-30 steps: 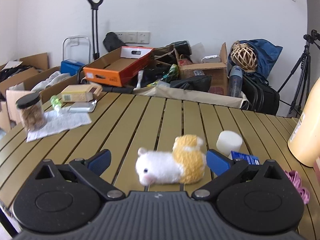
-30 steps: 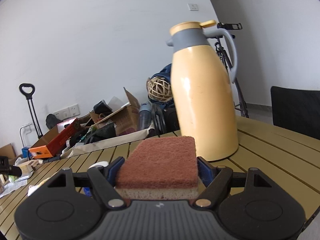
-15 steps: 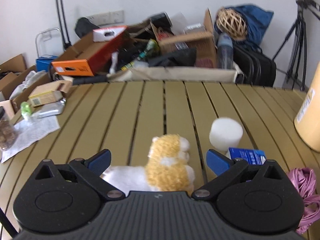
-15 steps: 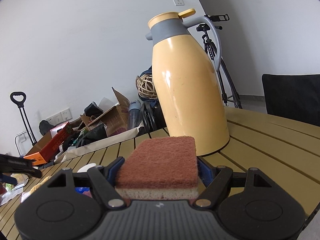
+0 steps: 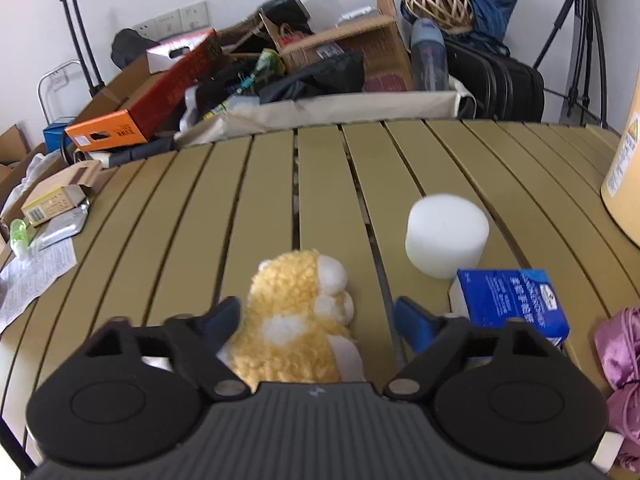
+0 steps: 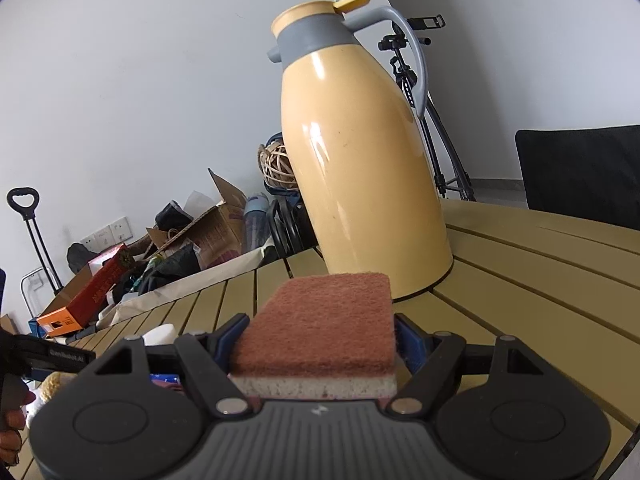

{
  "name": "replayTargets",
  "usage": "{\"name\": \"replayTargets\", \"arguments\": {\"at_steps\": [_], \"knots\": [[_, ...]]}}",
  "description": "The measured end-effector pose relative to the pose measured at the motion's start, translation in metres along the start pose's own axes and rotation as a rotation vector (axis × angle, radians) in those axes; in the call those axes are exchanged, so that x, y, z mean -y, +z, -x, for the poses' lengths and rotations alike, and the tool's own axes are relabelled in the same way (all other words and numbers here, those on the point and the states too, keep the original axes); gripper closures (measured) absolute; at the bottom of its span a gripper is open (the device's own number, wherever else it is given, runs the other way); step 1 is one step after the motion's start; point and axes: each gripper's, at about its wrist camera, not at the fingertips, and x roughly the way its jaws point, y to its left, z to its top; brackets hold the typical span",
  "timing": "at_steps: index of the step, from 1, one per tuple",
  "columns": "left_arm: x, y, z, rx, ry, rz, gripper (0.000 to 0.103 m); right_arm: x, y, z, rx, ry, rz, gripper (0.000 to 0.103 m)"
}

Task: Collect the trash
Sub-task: 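Close the left tool on the white-and-yellow plush hamster while the right tool holds the sponge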

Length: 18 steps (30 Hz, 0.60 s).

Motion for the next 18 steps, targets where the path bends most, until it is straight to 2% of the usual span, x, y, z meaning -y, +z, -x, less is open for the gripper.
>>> {"name": "replayTargets", "arguments": {"at_steps": [2,7,18], "knots": [[-0.001,-0.002,-0.002,0.002,0.015,0.008,0.026,0.0,0.0,-0.001,-0.001,0.0,-0.001,0.027],[-0.006,-0.002,-0.003,-0.006,0.026,0.045,0.043,-0.003,0.001,0.001,0.001,0.007,0.0,0.027],[-0.011,-0.01,0.011,0.002,0.032,0.077,0.051,-0.007,0.01,0.019,0.026,0.03,0.004,0.027]]}}
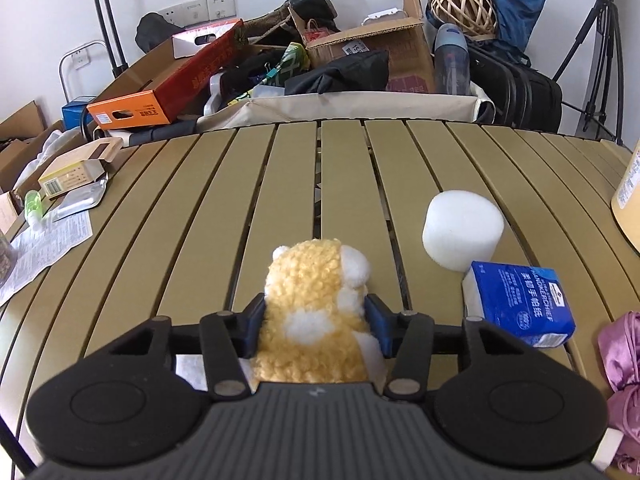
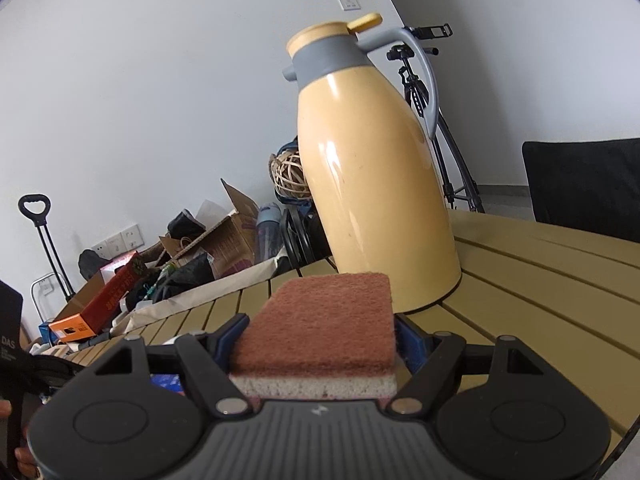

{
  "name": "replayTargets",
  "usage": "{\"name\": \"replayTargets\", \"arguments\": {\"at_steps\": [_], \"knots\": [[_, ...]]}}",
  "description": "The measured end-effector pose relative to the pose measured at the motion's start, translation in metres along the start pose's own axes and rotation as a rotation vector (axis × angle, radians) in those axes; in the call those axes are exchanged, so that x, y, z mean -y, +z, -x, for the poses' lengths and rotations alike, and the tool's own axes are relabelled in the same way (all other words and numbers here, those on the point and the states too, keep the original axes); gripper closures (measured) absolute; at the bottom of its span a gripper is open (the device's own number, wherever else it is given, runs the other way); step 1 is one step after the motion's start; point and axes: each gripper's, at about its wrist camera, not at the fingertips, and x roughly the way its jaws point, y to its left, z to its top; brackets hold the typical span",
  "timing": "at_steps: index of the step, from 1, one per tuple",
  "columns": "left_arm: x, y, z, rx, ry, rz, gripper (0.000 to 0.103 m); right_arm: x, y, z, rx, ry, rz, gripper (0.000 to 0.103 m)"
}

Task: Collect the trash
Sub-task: 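Close the left tool on the white-and-yellow plush hamster while the right tool holds the sponge, then carry the hamster and sponge with both tools down over the black bin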

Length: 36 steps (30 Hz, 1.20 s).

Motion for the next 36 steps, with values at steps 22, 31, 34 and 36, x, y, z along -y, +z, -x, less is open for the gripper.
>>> {"name": "replayTargets", "arguments": {"at_steps": [22,31,34,36], "knots": [[-0.021,-0.04,0.115,0.168,-0.018,0.033,0.052,-0.024,0.025,0.058,0.056,0.092,0.051,0.027],[-0.028,-0.082,0.176,0.237,-0.058,0.041,0.052,-0.04,0.022,0.092,0.06,0.165,0.139,0.027],[-0.03,-0.098,0.195,0.256,-0.067,0.048,0.052,-0.046,0.018,0.105,0.06,0.184,0.178,0.027],[-0.031,-0.107,0.206,0.265,-0.069,0.05,0.052,-0.049,0.015,0.115,0.06,0.202,0.196,0.027]]}}
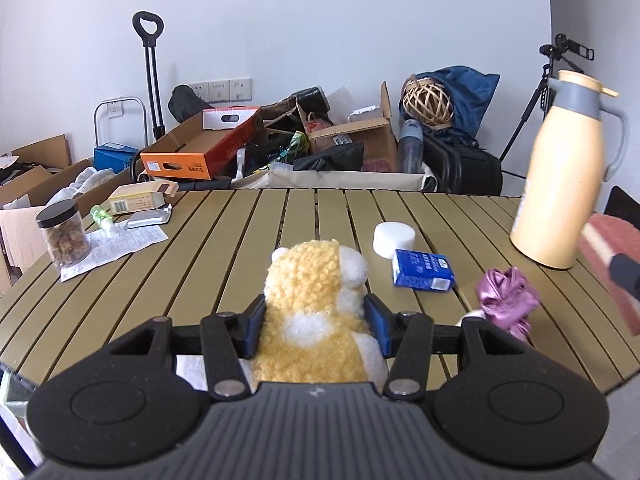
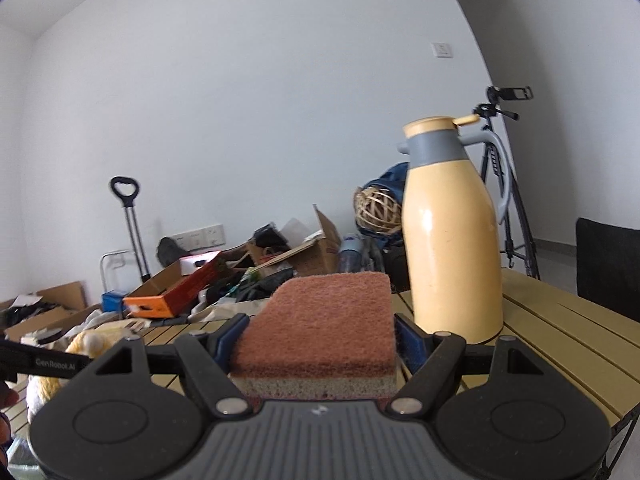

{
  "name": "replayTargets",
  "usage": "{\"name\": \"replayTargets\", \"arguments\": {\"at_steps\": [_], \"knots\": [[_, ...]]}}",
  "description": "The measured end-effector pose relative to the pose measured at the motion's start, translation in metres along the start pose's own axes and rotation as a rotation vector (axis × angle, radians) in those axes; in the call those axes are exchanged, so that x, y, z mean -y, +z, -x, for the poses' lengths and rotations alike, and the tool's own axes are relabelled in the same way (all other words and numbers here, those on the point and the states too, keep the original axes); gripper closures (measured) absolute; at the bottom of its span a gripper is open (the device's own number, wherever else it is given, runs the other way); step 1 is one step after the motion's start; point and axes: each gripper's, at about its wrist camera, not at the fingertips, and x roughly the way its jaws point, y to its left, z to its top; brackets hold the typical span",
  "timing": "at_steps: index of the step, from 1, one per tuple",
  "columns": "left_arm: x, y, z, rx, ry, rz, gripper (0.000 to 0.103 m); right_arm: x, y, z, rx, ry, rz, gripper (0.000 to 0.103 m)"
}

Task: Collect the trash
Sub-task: 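Carry the hamster and sponge with both tools down over the black bin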

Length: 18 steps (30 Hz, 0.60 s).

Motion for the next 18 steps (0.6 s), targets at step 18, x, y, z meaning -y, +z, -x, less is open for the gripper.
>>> {"name": "replayTargets", "arguments": {"at_steps": [18], "knots": [[-0.017,-0.082,0.083,-0.012,-0.063,0.017,0.051,-0.045,-0.057,0.087,-0.087,0.066,0.164,0.027]]}}
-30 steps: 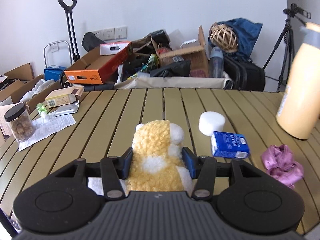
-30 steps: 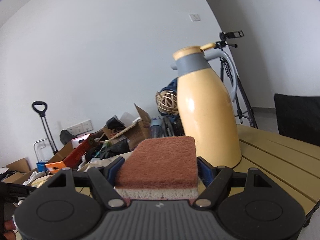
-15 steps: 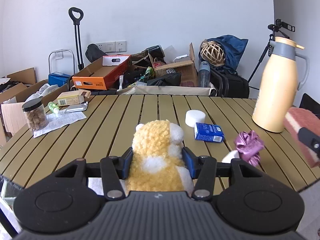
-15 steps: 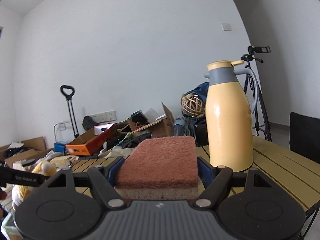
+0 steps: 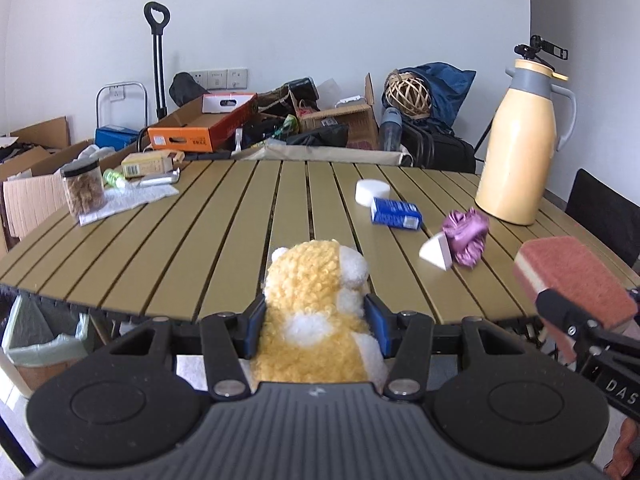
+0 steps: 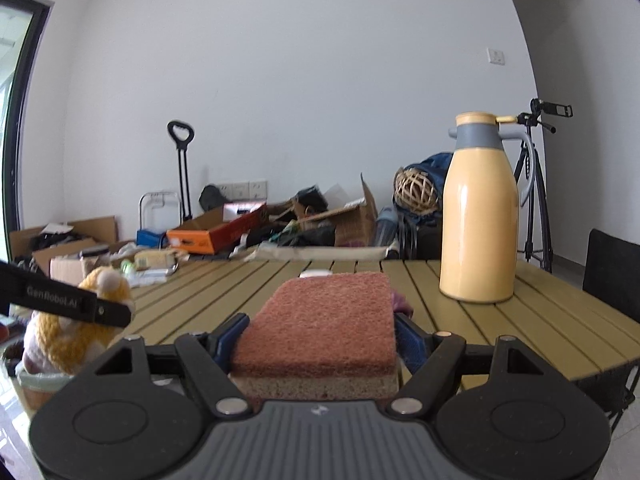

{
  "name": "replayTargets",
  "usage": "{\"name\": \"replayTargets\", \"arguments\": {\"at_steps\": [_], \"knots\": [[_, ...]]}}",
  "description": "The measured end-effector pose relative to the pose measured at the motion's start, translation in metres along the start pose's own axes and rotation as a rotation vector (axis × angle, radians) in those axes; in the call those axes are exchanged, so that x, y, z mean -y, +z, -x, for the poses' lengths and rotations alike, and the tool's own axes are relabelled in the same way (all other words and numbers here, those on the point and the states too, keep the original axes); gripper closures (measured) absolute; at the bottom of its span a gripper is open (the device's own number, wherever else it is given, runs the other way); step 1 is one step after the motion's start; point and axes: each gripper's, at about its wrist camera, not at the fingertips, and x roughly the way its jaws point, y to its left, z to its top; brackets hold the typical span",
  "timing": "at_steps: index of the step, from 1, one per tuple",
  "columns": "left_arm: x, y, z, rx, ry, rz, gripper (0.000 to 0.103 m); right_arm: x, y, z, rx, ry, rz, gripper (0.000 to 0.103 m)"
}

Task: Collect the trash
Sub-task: 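Carry the hamster and sponge with both tools down over the black bin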

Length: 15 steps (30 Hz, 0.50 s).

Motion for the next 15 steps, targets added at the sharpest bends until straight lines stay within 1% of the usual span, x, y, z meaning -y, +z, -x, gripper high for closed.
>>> {"name": "replayTargets", "arguments": {"at_steps": [7,15], "knots": [[-0.006,-0.033,0.01,-0.031,-0.01,0.001,0.051,-0.011,-0.031,0.011,-0.086,0.008,0.019,0.027],[-0.011,-0.07,0.001,-0.102,-0.001,0.006,0.052,-0.022,-0.06,0.018,-0.184,0.012,0.034,0.027]]}}
